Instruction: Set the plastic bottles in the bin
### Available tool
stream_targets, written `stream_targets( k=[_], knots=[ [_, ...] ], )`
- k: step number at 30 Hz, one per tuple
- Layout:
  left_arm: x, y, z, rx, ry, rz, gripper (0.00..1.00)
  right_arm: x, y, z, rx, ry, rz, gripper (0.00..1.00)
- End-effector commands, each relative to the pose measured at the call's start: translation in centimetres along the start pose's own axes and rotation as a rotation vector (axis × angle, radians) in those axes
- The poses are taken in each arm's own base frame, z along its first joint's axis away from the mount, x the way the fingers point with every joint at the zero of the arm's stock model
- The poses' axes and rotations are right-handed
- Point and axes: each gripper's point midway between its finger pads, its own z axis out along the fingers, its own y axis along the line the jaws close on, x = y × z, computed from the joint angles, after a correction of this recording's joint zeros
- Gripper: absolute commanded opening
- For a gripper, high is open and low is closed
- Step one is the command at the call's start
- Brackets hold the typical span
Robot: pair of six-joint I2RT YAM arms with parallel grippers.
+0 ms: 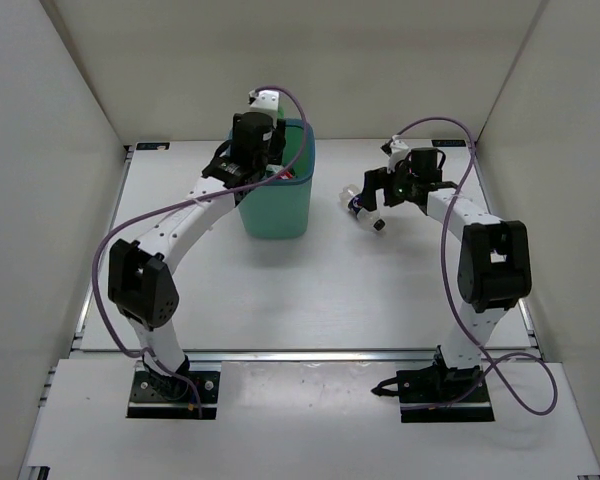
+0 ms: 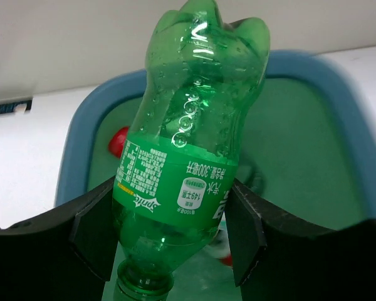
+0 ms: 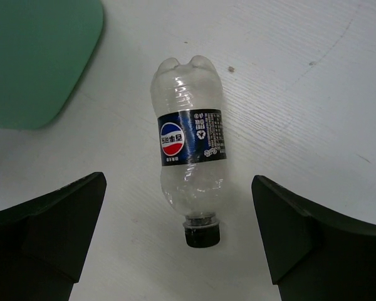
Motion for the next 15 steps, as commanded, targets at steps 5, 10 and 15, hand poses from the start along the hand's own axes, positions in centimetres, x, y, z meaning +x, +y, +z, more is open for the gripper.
stream_targets(
  k=[5, 10, 15],
  knots=[
    [-1.9, 3.6, -0.6, -0.056, -0.019, -0.085, 0.78, -1.5, -0.2, 3.5, -0.026, -0.008, -0.119, 0.99],
    [-1.9, 4.1, -1.6, -0.065, -0.011, -0.080, 0.99, 0.7, -1.3, 5.9, 0.053, 0.082, -0.115, 0.99],
    [-4.6, 5.3, -4.7, -0.065, -0.056, -0.114, 0.99, 2.0, -1.3, 6.9, 0.084, 0.105, -0.080, 0.95]
  ],
)
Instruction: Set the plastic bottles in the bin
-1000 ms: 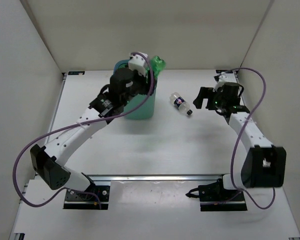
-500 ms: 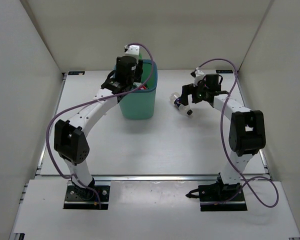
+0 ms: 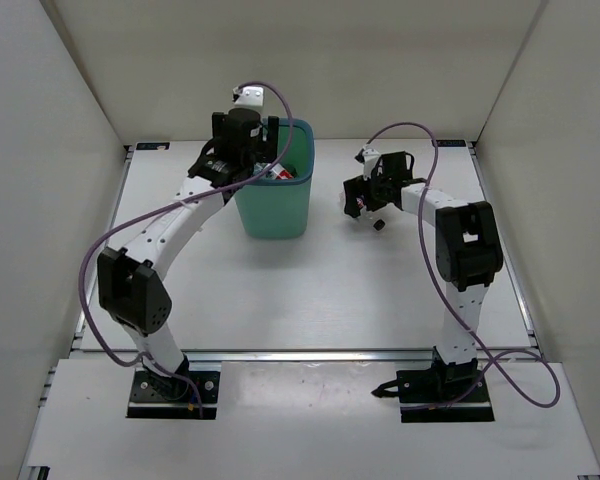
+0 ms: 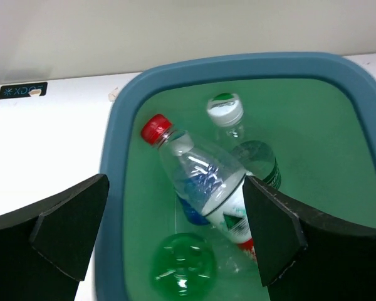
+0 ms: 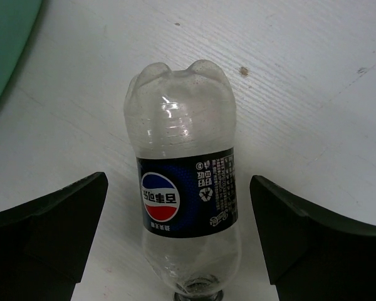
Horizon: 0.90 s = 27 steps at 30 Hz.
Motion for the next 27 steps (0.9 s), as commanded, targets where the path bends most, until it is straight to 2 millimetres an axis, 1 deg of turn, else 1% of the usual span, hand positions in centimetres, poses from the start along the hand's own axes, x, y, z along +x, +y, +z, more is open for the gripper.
stream_targets(
  k=[1, 2, 3, 4, 5, 6, 7, 8, 9, 10, 11, 12, 13, 14, 15, 16, 17, 18, 20, 21, 22, 23, 24, 25, 27],
  knots=[
    [-5.1, 2.2, -5.1, -0.003, -0.104, -0.078, 0.99, -1.4, -0.4, 0.2, 0.037, -0.038, 0.018, 0.93],
    [-5.2, 2.7, -6.1, 0.000, -0.104, -0.091, 0.99, -1.4, -0.9, -0.2, 0.052, -0.044, 0.037, 0.91],
    [-5.5, 3.3, -6.9, 0.000, -0.112, -0.128, 0.99, -0.9, -0.8, 0.1, 0.051, -0.039, 0.047, 0.91],
    [-4.6, 3.7, -7.2, -0.004, -0.097, -0.141, 0.98, -0.6, -0.8, 0.0, 0.052, -0.033, 0.062, 0.88],
    [-3.9, 4.6, -8.1, -0.008, -0.094, -0.155, 0.99, -0.3, -0.9, 0.1, 0.059, -0.026, 0.071, 0.87],
    [-4.4, 5.6, -9.5, -0.009, -0.119, -0.200, 0.99, -0.4, -0.7, 0.2, 0.053, -0.024, 0.082, 0.86],
    [-3.2, 7.1, -10.3, -0.033, -0.113, -0.228, 0.99, 0.2, -1.0, 0.1, 0.063, -0.009, 0.095, 0.85],
    [-0.9, 7.2, -10.3, -0.038, -0.067, -0.216, 0.99, 0.2, -1.2, 0.0, 0.090, -0.007, 0.106, 0.85],
    [0.6, 8.5, -11.1, -0.066, -0.043, -0.242, 0.99, 0.3, -1.4, 0.1, 0.099, 0.002, 0.104, 0.85],
    [1.0, 9.8, -12.2, -0.091, -0.041, -0.284, 0.99, 0.4, -1.6, 0.1, 0.108, 0.015, 0.109, 0.83],
    [3.5, 10.3, -12.3, -0.106, 0.016, -0.281, 0.98, 1.1, -1.6, 0.2, 0.111, 0.038, 0.123, 0.78],
    [5.5, 11.1, -12.7, -0.120, 0.056, -0.295, 0.98, 0.9, -1.8, 0.2, 0.118, 0.039, 0.126, 0.65],
    [7.2, 12.0, -13.5, -0.147, 0.082, -0.307, 0.99, 1.3, -1.5, 0.1, 0.114, 0.061, 0.138, 0.60],
    [7.5, 12.7, -14.5, -0.161, 0.073, -0.332, 0.99, 1.4, -1.2, 0.2, 0.105, 0.069, 0.145, 0.53],
    [9.6, 13.0, -14.7, -0.181, 0.123, -0.318, 0.99, 1.2, -0.9, 0.0, 0.099, 0.061, 0.143, 0.41],
    [11.5, 13.3, -15.2, -0.193, 0.162, -0.332, 0.99, 0.3, -0.6, -0.5, 0.096, 0.046, 0.138, 0.37],
    [11.9, 13.5, -15.9, -0.187, 0.165, -0.354, 0.99, -0.5, -0.3, -1.0, 0.097, 0.033, 0.140, 0.32],
    [13.5, 13.7, -16.1, -0.203, 0.197, -0.350, 0.99, -1.5, 0.1, -1.8, 0.099, 0.016, 0.146, 0.31],
    [15.1, 14.1, -16.9, -0.219, 0.225, -0.375, 0.99, -5.1, 0.6, -3.9, 0.118, -0.059, 0.126, 0.31],
    [15.8, 14.1, -17.2, -0.221, 0.240, -0.387, 0.99, -7.4, 1.1, -5.6, 0.123, -0.112, 0.113, 0.30],
    [16.8, 13.9, -17.2, -0.214, 0.259, -0.395, 0.99, -10.3, 1.5, -7.6, 0.135, -0.187, 0.094, 0.29],
    [17.1, 13.5, -17.5, -0.192, 0.271, -0.396, 0.98, -12.9, 2.5, -9.3, 0.125, -0.254, 0.095, 0.27],
    [17.7, 13.5, -17.6, -0.196, 0.285, -0.410, 0.99, -14.6, 3.1, -10.6, 0.109, -0.297, 0.081, 0.28],
    [18.2, 13.0, -17.8, -0.177, 0.304, -0.414, 0.99, -17.3, 4.8, -12.4, 0.070, -0.364, 0.046, 0.28],
    [19.1, 12.4, -18.0, -0.147, 0.320, -0.439, 0.98, -21.9, 8.4, -15.4, -0.002, -0.484, -0.019, 0.27]
  ],
)
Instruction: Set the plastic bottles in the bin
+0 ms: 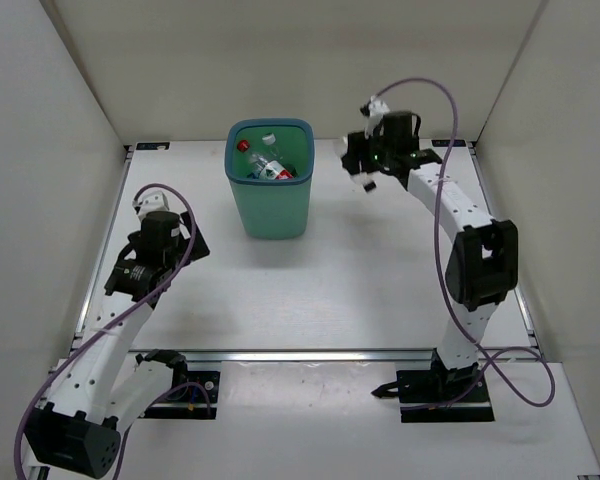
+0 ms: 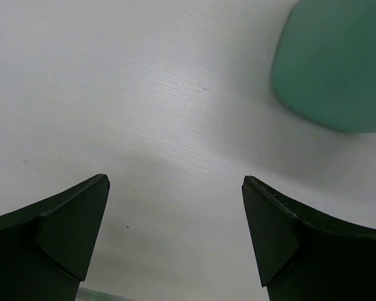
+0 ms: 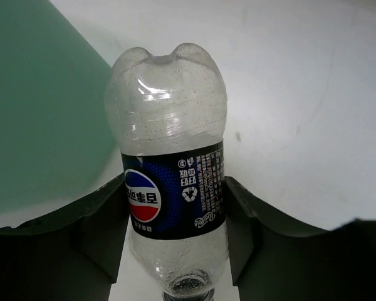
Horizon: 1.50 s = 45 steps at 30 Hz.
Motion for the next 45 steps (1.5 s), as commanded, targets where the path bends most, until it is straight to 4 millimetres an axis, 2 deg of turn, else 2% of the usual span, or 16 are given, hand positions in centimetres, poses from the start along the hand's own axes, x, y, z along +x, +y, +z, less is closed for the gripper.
stream_targets(
  k=[1, 4, 7, 14, 19, 24, 25, 30, 33, 34, 35, 37, 38, 40, 41, 45],
  knots=[
    [2.3, -0.4, -0.5, 0.054, 0.063, -0.054, 0.98, -14.3, 7.2, -8.6, -0.131, -0.387, -0.111, 0.28],
    [3.9, -1.0, -0.4, 0.102, 0.101, -0.070, 0.99, -18.7, 13.4, -10.9, -0.273, -0.503, -0.185, 0.31],
    [4.9, -1.3, -0.4, 0.126, 0.111, -0.084, 0.98, -20.8, 17.8, -11.1, -0.404, -0.560, -0.221, 0.31],
    [4.8, -0.2, -0.5, 0.087, 0.097, -0.077, 0.99, -20.4, 24.8, -7.0, -0.647, -0.527, -0.187, 0.30],
    [4.6, 0.0, -0.6, 0.078, 0.090, -0.069, 0.99, -18.0, 26.9, -3.5, -0.694, -0.472, -0.172, 0.37],
    [4.8, 0.0, -0.5, 0.077, 0.100, -0.059, 0.99, -17.4, 27.5, -4.3, -0.706, -0.451, -0.189, 0.83],
    [4.7, 0.0, -0.4, 0.080, 0.094, -0.062, 0.99, -17.7, 27.6, -4.8, -0.708, -0.453, -0.174, 0.99],
    [4.4, -0.4, -0.4, 0.098, 0.089, -0.051, 0.99, -18.9, 26.5, -7.3, -0.657, -0.471, -0.197, 0.99],
    [4.2, -0.5, -0.3, 0.101, 0.080, -0.051, 0.98, -19.5, 24.0, -9.2, -0.546, -0.467, -0.166, 0.99],
    [4.2, -0.4, -0.2, 0.093, 0.082, -0.052, 0.99, -18.4, 22.5, -8.2, -0.499, -0.426, -0.141, 0.99],
    [4.1, -0.4, -0.3, 0.097, 0.079, -0.048, 0.99, -18.7, 21.6, -9.9, -0.478, -0.428, -0.123, 1.00],
    [4.1, -0.4, -0.3, 0.097, 0.081, -0.049, 0.99, -16.7, 17.3, -9.5, -0.366, -0.370, -0.052, 0.99],
    [4.3, -0.5, -0.3, 0.103, 0.086, -0.049, 0.99, -16.8, 16.5, -11.2, -0.342, -0.379, -0.021, 0.99],
    [4.6, -0.4, -0.2, 0.100, 0.099, -0.045, 0.98, -13.0, 11.7, -10.4, -0.232, -0.298, 0.067, 0.99],
    [4.4, -0.6, -0.1, 0.104, 0.091, -0.049, 0.98, -12.9, 10.4, -12.3, -0.196, -0.317, 0.110, 0.99],
    [3.9, -0.4, 0.0, 0.084, 0.090, -0.037, 0.99, -6.7, 1.5, -14.2, 0.099, -0.186, 0.307, 0.99]
  ],
)
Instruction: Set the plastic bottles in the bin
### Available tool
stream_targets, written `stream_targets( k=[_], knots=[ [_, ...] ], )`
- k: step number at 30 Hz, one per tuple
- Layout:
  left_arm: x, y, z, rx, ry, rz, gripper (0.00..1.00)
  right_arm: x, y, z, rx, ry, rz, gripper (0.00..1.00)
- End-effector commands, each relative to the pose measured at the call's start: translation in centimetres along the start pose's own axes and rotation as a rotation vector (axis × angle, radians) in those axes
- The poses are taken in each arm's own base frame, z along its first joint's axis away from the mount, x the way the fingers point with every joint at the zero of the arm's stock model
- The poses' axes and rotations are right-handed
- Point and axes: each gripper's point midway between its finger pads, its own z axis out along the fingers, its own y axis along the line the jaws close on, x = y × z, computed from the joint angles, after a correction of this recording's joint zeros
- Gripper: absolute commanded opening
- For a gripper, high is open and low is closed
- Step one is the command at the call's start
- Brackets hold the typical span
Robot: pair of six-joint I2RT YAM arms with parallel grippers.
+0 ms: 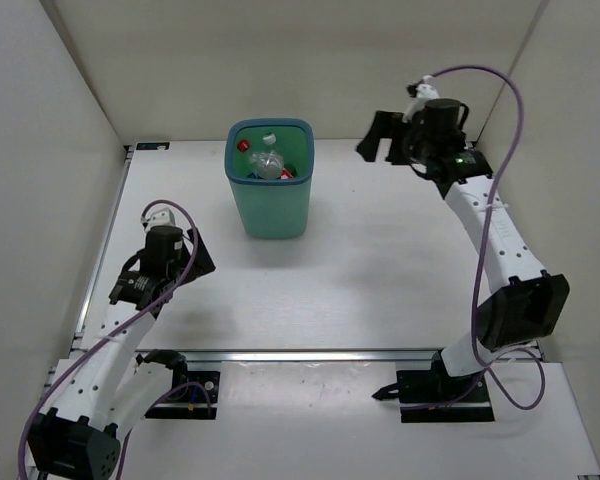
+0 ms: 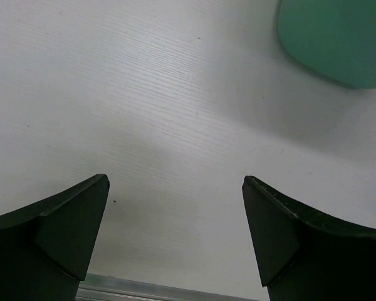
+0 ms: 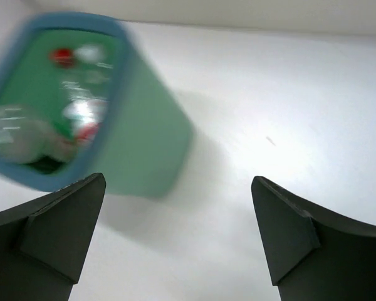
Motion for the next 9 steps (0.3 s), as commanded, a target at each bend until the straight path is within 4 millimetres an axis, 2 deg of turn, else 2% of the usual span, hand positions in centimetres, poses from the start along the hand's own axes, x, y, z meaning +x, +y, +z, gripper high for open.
stream_targets(
  k=[1, 2, 4, 5, 6, 8, 9],
  knots=[
    [-1.4, -0.1, -0.1, -0.009, -0.021, 0.003, 0.99, 4.2, -7.8, -3.7, 0.321, 0.131, 0.169, 0.99],
    [-1.7, 0.0, -0.1, -0.018, -0.027, 0.003, 0.99, 5.9, -8.9, -4.8, 0.372, 0.192, 0.211, 0.99],
    [-2.4, 0.2, -0.2, -0.043, -0.033, -0.002, 0.99, 8.1, -11.7, -7.3, 0.468, 0.219, 0.263, 0.99],
    [-2.5, 0.2, -0.1, -0.051, -0.031, 0.000, 0.99, 9.9, -13.0, -7.7, 0.515, 0.242, 0.279, 0.99],
    [-2.8, 0.2, -0.2, -0.056, -0.038, 0.000, 0.98, 9.9, -13.2, -8.7, 0.533, 0.228, 0.278, 0.99],
    [-2.9, 0.6, -0.1, -0.071, -0.040, -0.003, 0.99, 11.5, -13.8, -9.9, 0.552, 0.248, 0.307, 0.99],
    [-3.2, 0.5, -0.2, -0.065, -0.046, -0.007, 0.99, 11.3, -13.9, -10.3, 0.555, 0.234, 0.302, 0.99]
  ],
)
